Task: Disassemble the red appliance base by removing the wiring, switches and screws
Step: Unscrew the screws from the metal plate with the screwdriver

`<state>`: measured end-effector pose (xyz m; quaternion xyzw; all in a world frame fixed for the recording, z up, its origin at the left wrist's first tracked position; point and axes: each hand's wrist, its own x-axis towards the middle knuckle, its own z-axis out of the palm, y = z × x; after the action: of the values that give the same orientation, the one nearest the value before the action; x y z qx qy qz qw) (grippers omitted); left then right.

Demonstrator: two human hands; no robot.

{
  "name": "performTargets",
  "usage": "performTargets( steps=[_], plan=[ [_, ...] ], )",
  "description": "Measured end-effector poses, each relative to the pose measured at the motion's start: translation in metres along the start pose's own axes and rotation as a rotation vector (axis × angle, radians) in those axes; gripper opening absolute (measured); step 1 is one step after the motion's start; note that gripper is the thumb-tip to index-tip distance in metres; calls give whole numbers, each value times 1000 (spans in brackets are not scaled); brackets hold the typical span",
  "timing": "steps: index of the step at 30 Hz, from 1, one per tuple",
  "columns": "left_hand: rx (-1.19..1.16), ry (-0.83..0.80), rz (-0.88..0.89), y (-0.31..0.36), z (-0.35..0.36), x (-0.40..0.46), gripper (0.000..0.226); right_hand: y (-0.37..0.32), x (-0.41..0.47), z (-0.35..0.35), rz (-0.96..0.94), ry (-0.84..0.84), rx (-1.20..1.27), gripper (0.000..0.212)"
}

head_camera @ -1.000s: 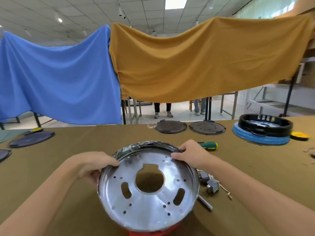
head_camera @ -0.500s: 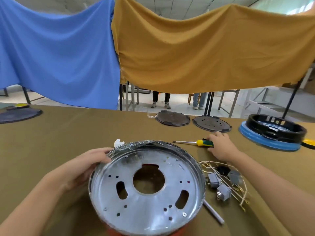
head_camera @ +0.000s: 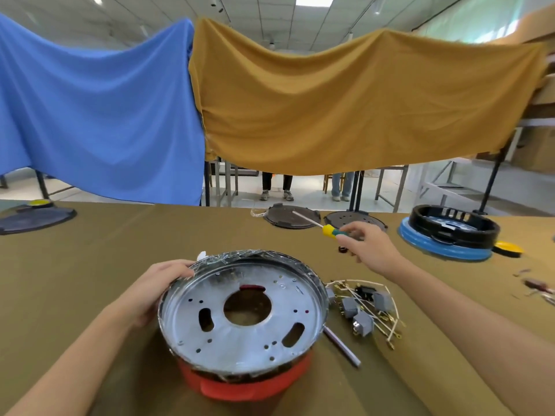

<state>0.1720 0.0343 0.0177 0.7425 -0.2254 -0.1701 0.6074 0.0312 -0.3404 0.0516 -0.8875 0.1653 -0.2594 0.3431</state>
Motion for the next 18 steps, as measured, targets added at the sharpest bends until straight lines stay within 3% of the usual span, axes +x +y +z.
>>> performTargets(
  steps=[5,10,13,18],
  plan=[
    [92,-7,9,27,-4,-13,22,-55,-34,-26,18,131,459,27],
    [146,-82,64,53,-3,-41,25,-103,-60,-49,38,440,641,26],
    [173,-120,64,56,9,-53,24,-128,-75,-62,-16,397,745,25],
    [165,-142,45,52,33,-53,20,-151,-92,-49,-177,283,552,20]
  ],
)
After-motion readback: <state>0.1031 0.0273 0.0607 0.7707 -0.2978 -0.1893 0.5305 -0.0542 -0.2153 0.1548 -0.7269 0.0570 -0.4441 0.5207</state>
